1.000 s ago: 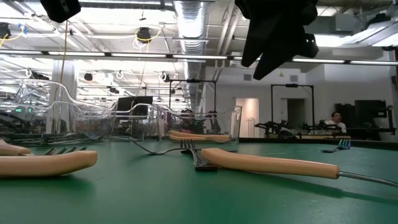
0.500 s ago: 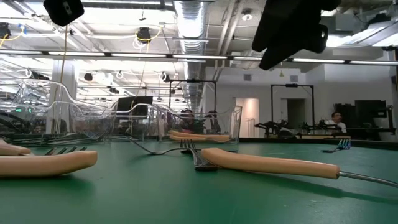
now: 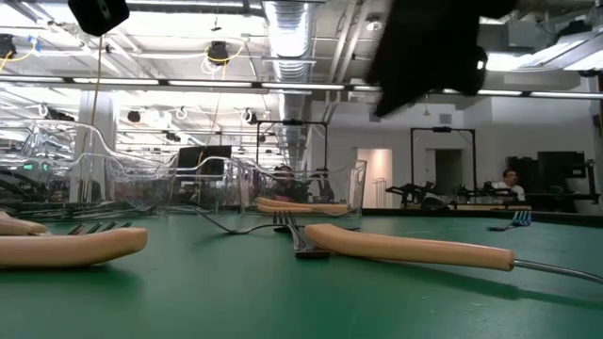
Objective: Sort silverware by color (type)
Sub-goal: Put the iridescent fork into the top left transparent bin
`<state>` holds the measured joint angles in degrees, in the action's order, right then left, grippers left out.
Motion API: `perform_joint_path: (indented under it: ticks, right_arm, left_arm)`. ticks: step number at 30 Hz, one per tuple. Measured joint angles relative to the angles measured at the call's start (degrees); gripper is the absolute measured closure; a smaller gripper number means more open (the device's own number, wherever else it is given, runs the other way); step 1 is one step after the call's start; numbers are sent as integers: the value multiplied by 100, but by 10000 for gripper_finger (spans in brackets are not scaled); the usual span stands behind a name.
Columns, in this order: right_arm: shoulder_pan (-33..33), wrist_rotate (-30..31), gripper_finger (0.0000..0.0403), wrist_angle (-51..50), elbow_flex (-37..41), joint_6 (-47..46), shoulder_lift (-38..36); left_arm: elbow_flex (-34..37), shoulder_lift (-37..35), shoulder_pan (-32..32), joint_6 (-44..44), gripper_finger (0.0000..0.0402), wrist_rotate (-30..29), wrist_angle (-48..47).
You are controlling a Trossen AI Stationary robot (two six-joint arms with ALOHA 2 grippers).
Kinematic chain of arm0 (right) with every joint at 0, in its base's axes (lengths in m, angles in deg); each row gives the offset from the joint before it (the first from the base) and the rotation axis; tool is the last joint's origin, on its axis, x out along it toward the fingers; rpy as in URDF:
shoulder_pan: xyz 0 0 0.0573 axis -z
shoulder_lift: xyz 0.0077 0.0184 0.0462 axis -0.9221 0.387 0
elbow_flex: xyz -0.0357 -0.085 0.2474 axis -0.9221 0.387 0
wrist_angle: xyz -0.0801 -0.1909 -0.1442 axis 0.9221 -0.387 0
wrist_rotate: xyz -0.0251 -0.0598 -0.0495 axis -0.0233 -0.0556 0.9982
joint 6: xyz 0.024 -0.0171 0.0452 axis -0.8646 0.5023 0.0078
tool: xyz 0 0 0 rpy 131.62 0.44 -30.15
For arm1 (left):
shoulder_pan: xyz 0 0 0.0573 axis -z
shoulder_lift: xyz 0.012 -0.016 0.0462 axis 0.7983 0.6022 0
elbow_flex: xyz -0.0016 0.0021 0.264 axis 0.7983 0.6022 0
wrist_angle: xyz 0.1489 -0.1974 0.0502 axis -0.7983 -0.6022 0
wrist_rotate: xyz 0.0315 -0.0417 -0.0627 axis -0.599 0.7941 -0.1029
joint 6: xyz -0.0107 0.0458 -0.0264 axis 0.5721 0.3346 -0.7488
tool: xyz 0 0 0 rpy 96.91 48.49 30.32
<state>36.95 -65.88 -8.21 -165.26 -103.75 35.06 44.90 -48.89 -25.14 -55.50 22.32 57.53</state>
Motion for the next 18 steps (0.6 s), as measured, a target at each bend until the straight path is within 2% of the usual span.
perform_joint_path:
  ticks: [7, 12, 14, 16, 18]
  right_arm:
    - [263, 147, 246, -990, -74, -51, -37]
    - [799, 1, 246, -3211, -257, -1083, -89]
    - [1033, -168, 246, -3747, -260, -1223, -89]
    - [1203, -180, 246, -3668, -258, -640, -110]
    - [1275, -177, 245, -3192, -261, 562, -154]
  left_arm:
    - [-1, 35, 2, 64, 249, 45, 16]
    - [-1, 89, 2, 58, 249, 36, -61]
    - [-1, 93, 2, 56, 249, 34, -82]
    - [-1, 101, 0, 92, 249, 11, -72]
    - [-1, 102, 0, 183, 249, 5, -83]
